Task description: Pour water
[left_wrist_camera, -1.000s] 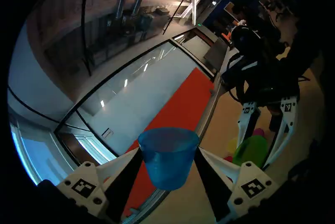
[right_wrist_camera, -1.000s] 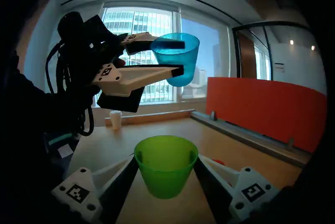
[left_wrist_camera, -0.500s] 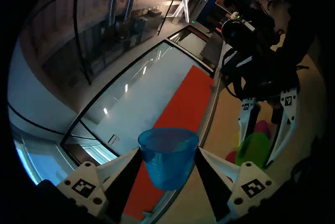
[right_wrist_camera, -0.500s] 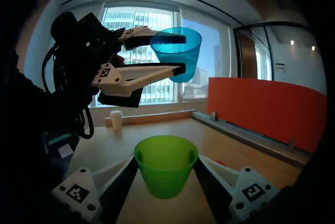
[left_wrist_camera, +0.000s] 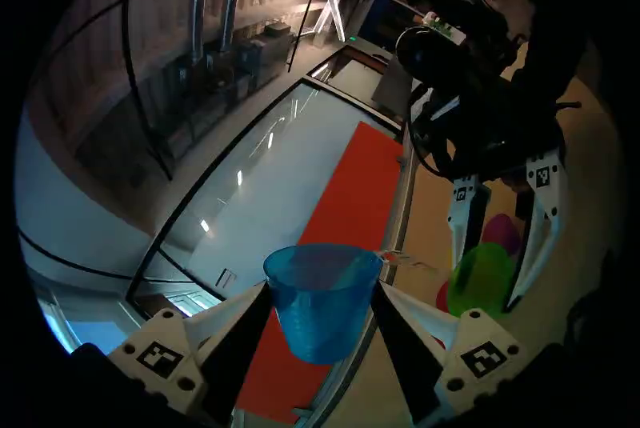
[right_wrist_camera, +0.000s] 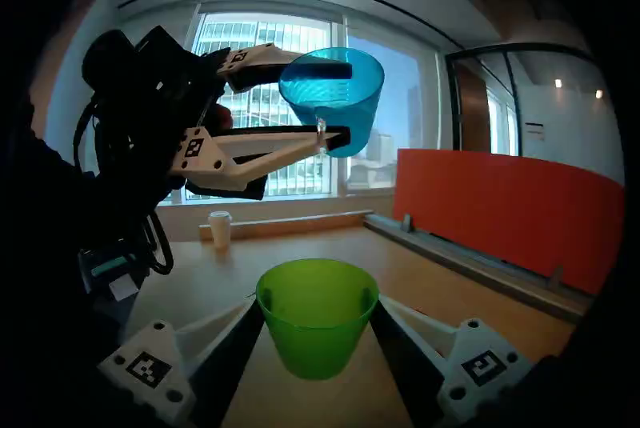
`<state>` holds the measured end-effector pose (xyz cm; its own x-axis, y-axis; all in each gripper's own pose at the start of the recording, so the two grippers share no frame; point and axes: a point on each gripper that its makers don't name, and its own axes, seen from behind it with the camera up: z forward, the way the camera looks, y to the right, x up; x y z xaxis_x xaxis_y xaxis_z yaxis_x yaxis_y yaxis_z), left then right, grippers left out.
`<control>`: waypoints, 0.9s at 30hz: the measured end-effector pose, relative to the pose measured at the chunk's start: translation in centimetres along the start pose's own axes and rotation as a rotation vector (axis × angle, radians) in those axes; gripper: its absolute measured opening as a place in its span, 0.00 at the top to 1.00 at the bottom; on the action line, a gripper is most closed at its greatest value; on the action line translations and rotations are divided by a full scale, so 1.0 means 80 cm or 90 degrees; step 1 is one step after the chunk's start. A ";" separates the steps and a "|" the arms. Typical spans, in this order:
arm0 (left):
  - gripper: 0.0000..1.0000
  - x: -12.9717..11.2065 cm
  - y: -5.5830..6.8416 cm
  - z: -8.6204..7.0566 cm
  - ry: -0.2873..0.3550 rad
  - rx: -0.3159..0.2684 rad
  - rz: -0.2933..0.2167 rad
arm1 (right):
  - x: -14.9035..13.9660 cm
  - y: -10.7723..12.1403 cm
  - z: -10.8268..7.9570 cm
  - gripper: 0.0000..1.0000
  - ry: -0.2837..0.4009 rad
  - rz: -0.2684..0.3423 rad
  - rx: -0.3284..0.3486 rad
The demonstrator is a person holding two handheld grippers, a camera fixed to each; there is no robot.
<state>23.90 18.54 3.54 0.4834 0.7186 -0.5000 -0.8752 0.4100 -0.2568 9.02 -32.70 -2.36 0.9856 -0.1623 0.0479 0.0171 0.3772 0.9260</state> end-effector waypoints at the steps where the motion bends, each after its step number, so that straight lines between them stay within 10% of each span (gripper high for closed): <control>1: 0.16 0.000 0.000 0.000 -0.001 0.000 0.002 | 0.000 0.001 0.000 0.10 0.000 0.000 0.000; 27: 0.16 -0.003 0.004 0.002 -0.010 -0.004 0.043 | 0.004 0.003 0.000 0.10 0.005 -0.001 -0.002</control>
<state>23.49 18.60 3.69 0.4238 0.7530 -0.5034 -0.9057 0.3574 -0.2279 9.31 -32.63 -2.14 0.9868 -0.1560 0.0442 0.0187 0.3803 0.9247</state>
